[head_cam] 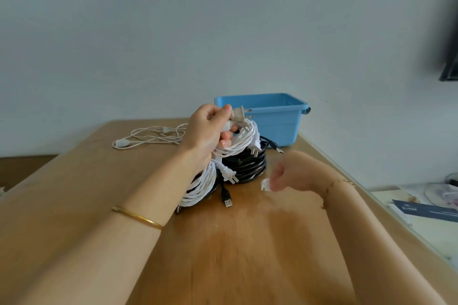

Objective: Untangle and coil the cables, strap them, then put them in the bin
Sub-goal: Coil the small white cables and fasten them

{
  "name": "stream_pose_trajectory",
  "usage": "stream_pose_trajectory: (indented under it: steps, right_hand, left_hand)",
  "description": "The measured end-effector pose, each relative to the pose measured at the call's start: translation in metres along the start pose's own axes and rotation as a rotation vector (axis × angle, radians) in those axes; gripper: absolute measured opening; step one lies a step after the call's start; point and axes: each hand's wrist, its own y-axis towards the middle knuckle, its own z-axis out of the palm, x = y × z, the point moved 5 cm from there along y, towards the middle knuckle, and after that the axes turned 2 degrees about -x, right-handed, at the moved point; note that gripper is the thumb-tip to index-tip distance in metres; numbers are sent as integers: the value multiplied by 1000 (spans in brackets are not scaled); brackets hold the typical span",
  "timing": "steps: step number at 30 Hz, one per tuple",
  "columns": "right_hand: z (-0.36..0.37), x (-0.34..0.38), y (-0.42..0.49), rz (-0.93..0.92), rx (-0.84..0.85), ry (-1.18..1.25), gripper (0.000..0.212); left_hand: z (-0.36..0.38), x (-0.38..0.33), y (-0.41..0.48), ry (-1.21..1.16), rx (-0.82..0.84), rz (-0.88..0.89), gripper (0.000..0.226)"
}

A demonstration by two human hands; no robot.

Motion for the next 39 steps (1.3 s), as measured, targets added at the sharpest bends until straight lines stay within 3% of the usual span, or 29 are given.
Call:
stream_pose_trajectory:
  steps: [4,8,16,23,29,33,35,39]
  right_hand:
    - [-30,60,-26,-258,-80,280,10]
    - [-42,98,-25,-389,-186,413,12]
    - [-49,151,27,-494,-312,405,11]
    - [-40,194,55,-603,-566,169,5]
    - [-20,204,63,-536,-903,-133,11]
    - [-6,209,69,-487,-908,-124,20]
    - [2,212,73,-495,-796,-90,7]
    - [9,215,76,-561,-617,83,20]
  left_hand:
    - [-17,-2,5,23,-81,-6,23]
    - [-39,-9,5,57,-144,27,24]
    - [-96,-37,18,141,-304,157,22]
    - [-127,-51,35,250,-362,260,26]
    - [-136,-51,47,390,-386,301,27]
    - [-135,-47,51,467,-404,340,28]
    - [-138,-45,53,478,-419,343,28]
    - [-145,-45,52,487,-457,350,29]
